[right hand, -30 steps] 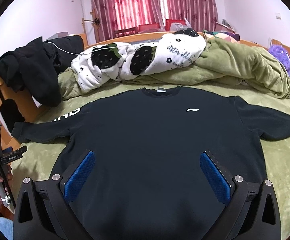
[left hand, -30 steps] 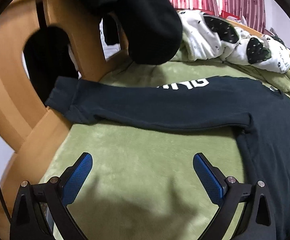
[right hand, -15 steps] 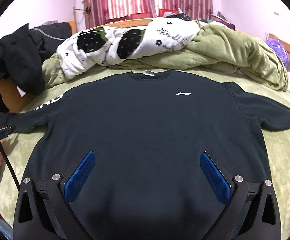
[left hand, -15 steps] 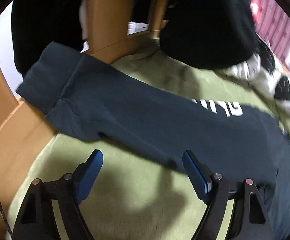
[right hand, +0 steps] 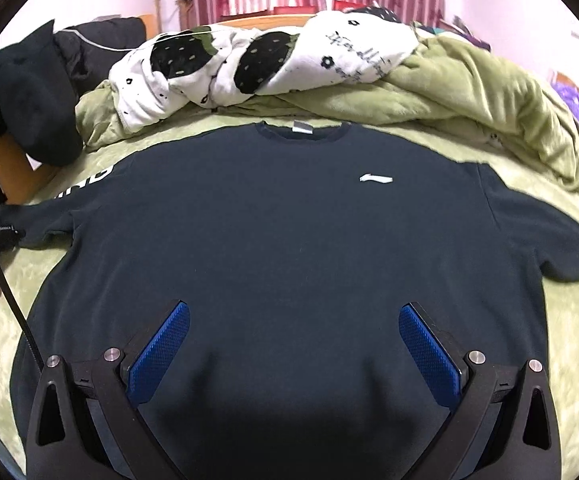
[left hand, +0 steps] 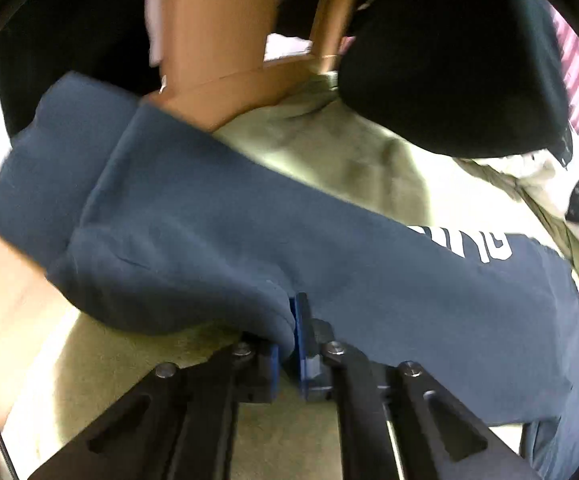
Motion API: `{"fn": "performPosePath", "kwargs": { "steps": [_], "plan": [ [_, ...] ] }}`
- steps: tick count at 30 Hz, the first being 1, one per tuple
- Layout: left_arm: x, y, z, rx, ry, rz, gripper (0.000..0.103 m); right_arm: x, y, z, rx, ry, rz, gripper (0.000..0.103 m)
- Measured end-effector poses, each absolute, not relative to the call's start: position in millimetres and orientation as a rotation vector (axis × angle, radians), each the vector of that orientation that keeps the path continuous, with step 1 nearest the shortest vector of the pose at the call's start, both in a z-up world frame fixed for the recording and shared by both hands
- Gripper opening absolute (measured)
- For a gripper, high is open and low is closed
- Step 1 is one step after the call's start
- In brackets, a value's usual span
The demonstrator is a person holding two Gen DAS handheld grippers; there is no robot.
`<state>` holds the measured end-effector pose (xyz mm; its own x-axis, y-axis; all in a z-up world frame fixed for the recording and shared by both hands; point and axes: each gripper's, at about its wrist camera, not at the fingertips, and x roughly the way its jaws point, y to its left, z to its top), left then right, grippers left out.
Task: Fold small clothes
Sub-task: 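Carry the held sleeve across the sweatshirt body with the left tool and release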
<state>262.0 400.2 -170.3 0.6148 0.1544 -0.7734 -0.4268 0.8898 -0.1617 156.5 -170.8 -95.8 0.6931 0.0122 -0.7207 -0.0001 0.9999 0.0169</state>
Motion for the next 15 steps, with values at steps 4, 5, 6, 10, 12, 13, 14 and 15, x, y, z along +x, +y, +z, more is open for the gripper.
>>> {"fn": "performPosePath", "kwargs": {
  "steps": [4, 5, 6, 10, 12, 13, 14, 15],
  "plan": [
    [257, 378, -145, -0.278, 0.786, 0.363, 0.006, 148, -173, -87, -0.038, 0.753, 0.012, 0.103],
    [257, 373, -137, -0.272, 0.775, 0.363, 0.006, 145, -174, -86, -0.043, 0.746, 0.015, 0.103],
    [257, 364, -122, -0.261, 0.762, 0.356, 0.006, 141, -177, -85, -0.049, 0.736, 0.021, 0.103],
    [260, 330, -74, -0.208, 0.710, 0.353, 0.006, 129, -190, -81, -0.061, 0.699, 0.011, 0.103],
    [263, 308, -52, -0.190, 0.699, 0.335, 0.006, 125, -200, -80, -0.066, 0.672, 0.010, 0.103],
    [262, 297, -43, -0.184, 0.692, 0.330, 0.006, 124, -205, -80, -0.076, 0.668, 0.000, 0.103],
    [258, 288, -37, -0.180, 0.687, 0.334, 0.006, 125, -208, -80, -0.077, 0.672, -0.004, 0.103],
    [257, 273, -28, -0.182, 0.674, 0.333, 0.006, 125, -215, -79, -0.059, 0.681, -0.004, 0.103]
  ]
}}
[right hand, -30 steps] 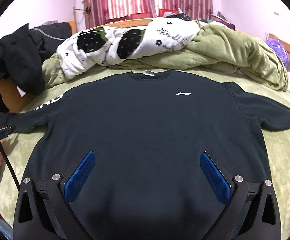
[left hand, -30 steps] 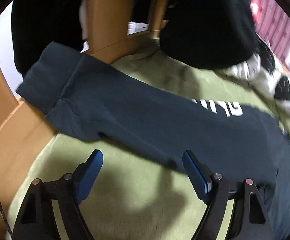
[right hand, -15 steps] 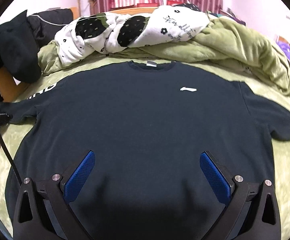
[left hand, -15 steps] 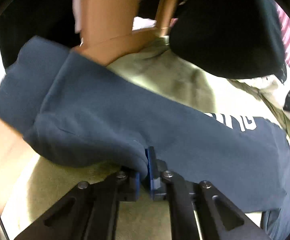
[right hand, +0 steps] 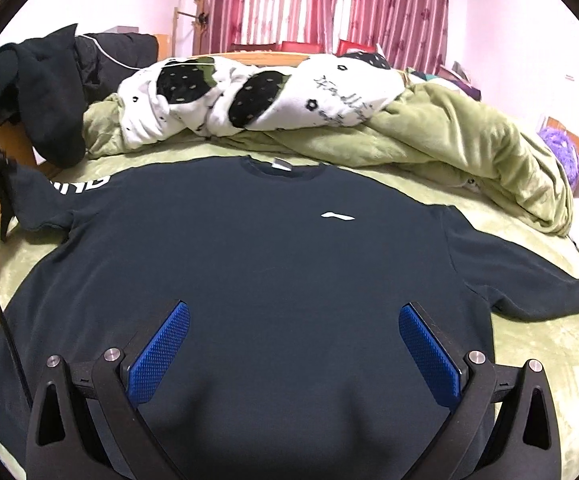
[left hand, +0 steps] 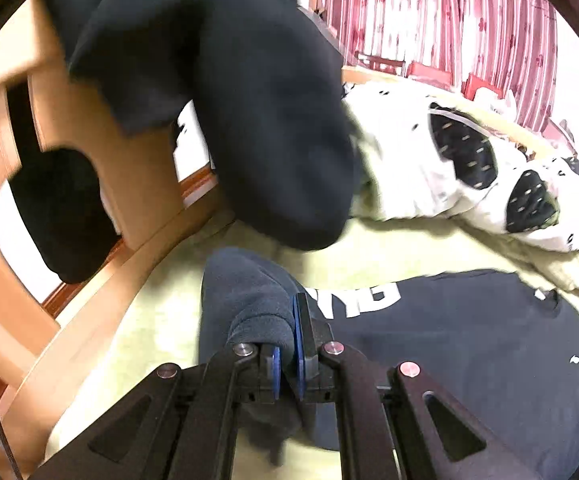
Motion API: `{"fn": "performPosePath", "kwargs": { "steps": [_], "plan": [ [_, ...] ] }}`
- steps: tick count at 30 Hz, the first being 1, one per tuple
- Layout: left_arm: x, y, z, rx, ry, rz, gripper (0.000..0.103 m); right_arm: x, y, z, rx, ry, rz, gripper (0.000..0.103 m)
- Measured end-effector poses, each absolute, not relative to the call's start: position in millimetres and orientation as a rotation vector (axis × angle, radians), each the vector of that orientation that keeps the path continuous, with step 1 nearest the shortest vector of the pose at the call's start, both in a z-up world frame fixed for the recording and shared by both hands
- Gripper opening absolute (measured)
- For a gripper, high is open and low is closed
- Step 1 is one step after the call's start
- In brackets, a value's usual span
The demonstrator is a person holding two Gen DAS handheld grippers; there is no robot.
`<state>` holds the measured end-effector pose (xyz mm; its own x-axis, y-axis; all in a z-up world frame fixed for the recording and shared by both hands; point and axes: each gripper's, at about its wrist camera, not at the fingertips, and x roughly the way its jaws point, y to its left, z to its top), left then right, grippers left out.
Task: Fold small clothes
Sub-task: 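Carry the held sleeve across the sweatshirt body with the left tool and release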
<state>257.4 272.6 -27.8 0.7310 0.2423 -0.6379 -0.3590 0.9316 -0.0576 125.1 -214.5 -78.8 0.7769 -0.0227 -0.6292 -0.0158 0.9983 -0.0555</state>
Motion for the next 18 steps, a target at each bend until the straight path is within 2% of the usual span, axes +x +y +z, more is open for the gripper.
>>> {"fn": "performPosePath", "kwargs": {
  "steps": [5, 10, 14, 18],
  "plan": [
    [259, 192, -5, -0.174, 0.649, 0.245, 0.006, 120, -246, -68, 0.088, 0.683, -0.001, 0.103],
    [272, 88, -2, -0.084, 0.648, 0.141, 0.006, 109, -260, -57, 0.067, 0.652, -0.019, 0.103],
    [282, 14, -15, -0.014, 0.655, 0.070, 0.006, 104, -280, -56, 0.087, 0.647, -0.049, 0.103],
    [290, -42, -45, 0.005, 0.695, 0.023, 0.006, 110, -314, -65, 0.289, 0.705, -0.041, 0.103]
  ]
}}
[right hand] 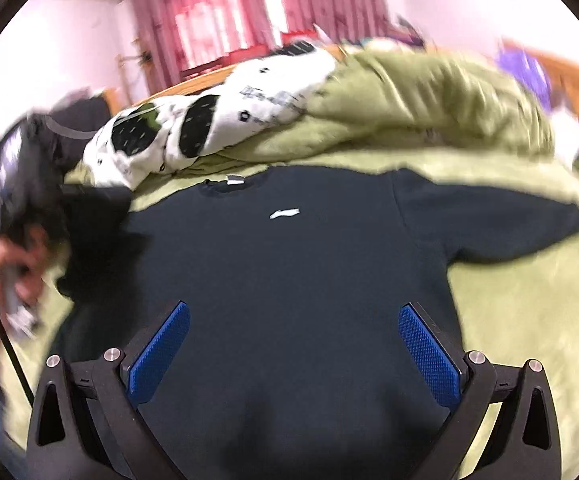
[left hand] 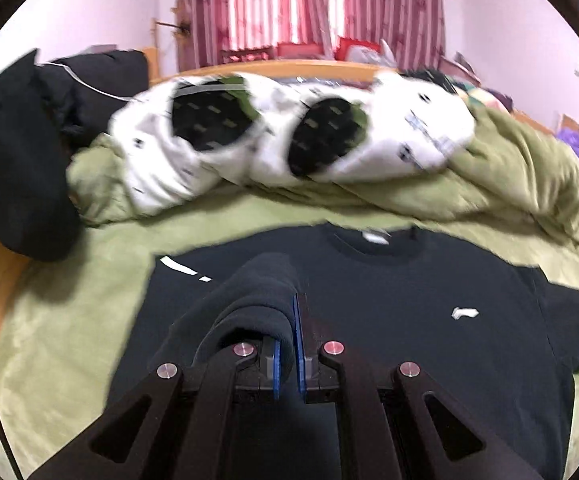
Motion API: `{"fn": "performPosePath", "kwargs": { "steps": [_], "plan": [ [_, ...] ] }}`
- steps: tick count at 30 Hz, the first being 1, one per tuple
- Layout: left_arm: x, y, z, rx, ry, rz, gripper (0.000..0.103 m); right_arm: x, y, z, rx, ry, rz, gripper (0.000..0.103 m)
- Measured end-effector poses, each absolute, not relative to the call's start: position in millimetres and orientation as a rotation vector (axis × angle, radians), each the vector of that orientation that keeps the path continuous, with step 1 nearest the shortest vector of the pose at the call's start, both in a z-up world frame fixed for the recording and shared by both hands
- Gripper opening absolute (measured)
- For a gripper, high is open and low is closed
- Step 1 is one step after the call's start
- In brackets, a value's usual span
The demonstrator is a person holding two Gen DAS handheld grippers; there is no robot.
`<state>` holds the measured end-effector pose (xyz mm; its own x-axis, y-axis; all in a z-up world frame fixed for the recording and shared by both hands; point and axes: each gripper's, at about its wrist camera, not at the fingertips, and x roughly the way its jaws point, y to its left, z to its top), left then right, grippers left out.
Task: Fold small clothes
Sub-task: 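Carry the held sleeve across the sweatshirt body with the left tool and release, then grasp the ribbed cuff of the folded sleeve with the right tool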
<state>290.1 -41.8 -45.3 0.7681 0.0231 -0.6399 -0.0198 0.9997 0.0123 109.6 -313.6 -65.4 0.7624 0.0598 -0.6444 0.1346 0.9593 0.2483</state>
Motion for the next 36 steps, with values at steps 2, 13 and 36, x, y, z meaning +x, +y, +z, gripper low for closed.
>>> {"fn": "performPosePath", "kwargs": {
  "steps": [2, 13, 36],
  "plan": [
    [288, -56, -67, 0.005, 0.713, 0.023, 0.006, 113, -323, -68, 0.352, 0.736, -0.026, 0.103],
    [275, -72, -109, 0.005, 0.873, -0.010, 0.037, 110, -324, -60, 0.299, 0.700, -0.040, 0.102],
    [183, 153, -63, -0.013, 0.767, 0.200, 0.078, 145, -173, -67, 0.042, 0.726, 0.125, 0.061]
  ]
}}
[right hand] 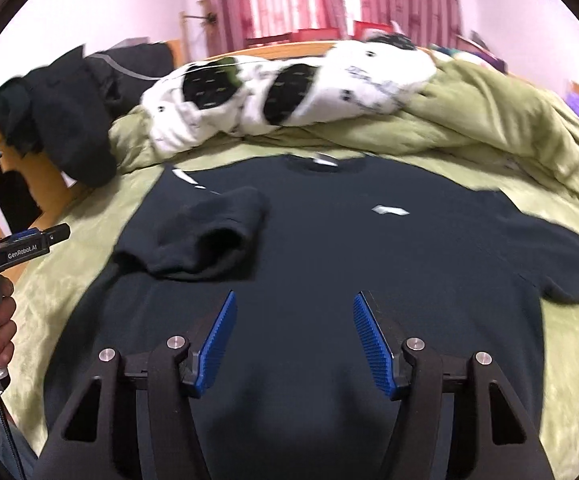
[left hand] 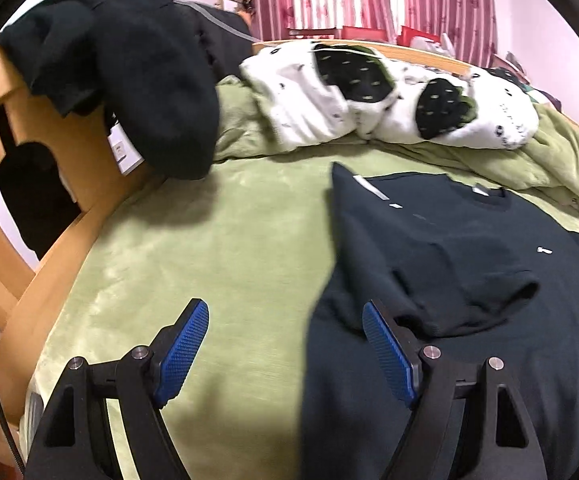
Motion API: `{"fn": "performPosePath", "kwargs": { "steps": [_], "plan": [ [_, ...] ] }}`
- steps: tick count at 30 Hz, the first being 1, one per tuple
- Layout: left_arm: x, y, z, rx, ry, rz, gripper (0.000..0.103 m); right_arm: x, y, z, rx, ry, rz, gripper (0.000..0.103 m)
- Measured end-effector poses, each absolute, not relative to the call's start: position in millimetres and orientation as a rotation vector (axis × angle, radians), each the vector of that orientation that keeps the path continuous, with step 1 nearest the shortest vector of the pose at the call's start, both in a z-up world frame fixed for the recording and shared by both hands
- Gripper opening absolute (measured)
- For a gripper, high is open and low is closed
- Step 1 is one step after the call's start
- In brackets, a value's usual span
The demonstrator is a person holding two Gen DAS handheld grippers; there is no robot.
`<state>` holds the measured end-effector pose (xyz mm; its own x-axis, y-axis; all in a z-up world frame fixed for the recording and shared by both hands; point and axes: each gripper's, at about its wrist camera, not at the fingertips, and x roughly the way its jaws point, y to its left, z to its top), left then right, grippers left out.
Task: Fold small clothes
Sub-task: 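Grasp the ribbed cuff of the folded sleeve with the right tool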
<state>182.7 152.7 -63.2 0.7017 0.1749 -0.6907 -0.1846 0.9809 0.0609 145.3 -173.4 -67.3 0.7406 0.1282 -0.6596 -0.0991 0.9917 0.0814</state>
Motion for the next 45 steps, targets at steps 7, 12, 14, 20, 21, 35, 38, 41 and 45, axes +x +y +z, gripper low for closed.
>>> {"fn": "performPosePath", "kwargs": {
  "steps": [7, 12, 14, 20, 21, 35, 38, 41, 45],
  "plan": [
    [205, 185, -92, -0.063, 0.793, 0.166, 0.078, 177, -101, -69, -0.034, 0.738, 0.190, 0.061],
    [218, 192, -99, -0.085, 0.780, 0.163, 0.078, 205, -65, -80, -0.117, 0.752, 0.214, 0.064],
    [223, 194, -103, -0.101, 0.785, 0.149, 0.078, 221, -54, -88, -0.118, 0.784, 0.238, 0.064],
    [230, 202, -116, -0.105, 0.806, 0.163, 0.078, 257, -34, -114, -0.096, 0.843, 0.273, 0.064],
    [231, 204, -118, -0.108, 0.808, 0.170, 0.078, 262, -31, -119, -0.098, 0.846, 0.274, 0.064],
    [241, 210, -134, -0.124, 0.850, 0.199, 0.078, 290, -7, -167, -0.136, 0.951, 0.300, 0.084],
    [242, 213, -137, -0.142, 0.862, 0.203, 0.078, 287, 0, -168, -0.189, 0.941, 0.279, 0.084],
    [241, 215, -135, -0.162, 0.861, 0.197, 0.078, 290, -1, -170, -0.193, 0.953, 0.272, 0.078],
    [239, 215, -131, -0.162, 0.848, 0.187, 0.078, 291, -6, -165, -0.213, 0.957, 0.251, 0.050]
  ]
}}
